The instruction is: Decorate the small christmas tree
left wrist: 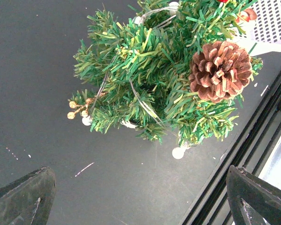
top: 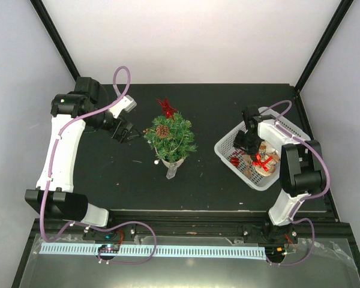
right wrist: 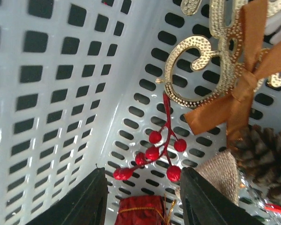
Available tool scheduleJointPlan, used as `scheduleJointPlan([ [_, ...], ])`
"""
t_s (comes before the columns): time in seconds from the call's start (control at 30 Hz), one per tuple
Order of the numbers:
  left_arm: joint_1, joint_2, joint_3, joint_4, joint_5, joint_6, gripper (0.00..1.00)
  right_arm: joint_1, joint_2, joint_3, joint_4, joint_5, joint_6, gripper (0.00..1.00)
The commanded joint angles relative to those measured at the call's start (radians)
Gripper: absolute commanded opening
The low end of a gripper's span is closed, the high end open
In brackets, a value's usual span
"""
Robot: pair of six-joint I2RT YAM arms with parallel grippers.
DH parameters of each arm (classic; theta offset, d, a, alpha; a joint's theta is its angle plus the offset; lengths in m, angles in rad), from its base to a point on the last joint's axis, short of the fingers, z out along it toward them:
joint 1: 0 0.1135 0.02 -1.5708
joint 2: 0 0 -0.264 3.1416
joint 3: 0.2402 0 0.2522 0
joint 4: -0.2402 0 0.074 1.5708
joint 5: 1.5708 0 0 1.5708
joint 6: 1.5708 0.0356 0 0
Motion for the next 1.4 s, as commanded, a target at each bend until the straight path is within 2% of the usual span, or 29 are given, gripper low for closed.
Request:
scheduleJointPlan([
  [0.0, 0.003, -0.025, 0.015, -0.015, -0.013, -0.009, 0.99, 0.005, 0.032, 0.038, 0.028, -0.009, -0.011, 0.45],
  [0.3, 0.002, -0.035, 0.006, -0.015, -0.031, -0.015, 0.99, 0.004, 0.074, 0.020, 0.070, -0.021, -0.008, 0.40],
  [0.6, 0.002, -0.043, -0.010, -0.014, -0.028, -0.017, 0.99, 0.004, 0.082, 0.005, 0.082, -0.013, -0.020, 0.29],
  [1.23, 0.003, -0.066, -0.041, -0.011, -0.025, -0.017, 0.99, 0.004, 0.053, -0.043, 0.088, -0.002, -0.034, 0.21],
  [1.37, 0.002, -0.069, -0.041, -0.010, -0.029, -0.015, 0.99, 0.005, 0.047, -0.054, 0.091, -0.001, -0.035, 0.15],
])
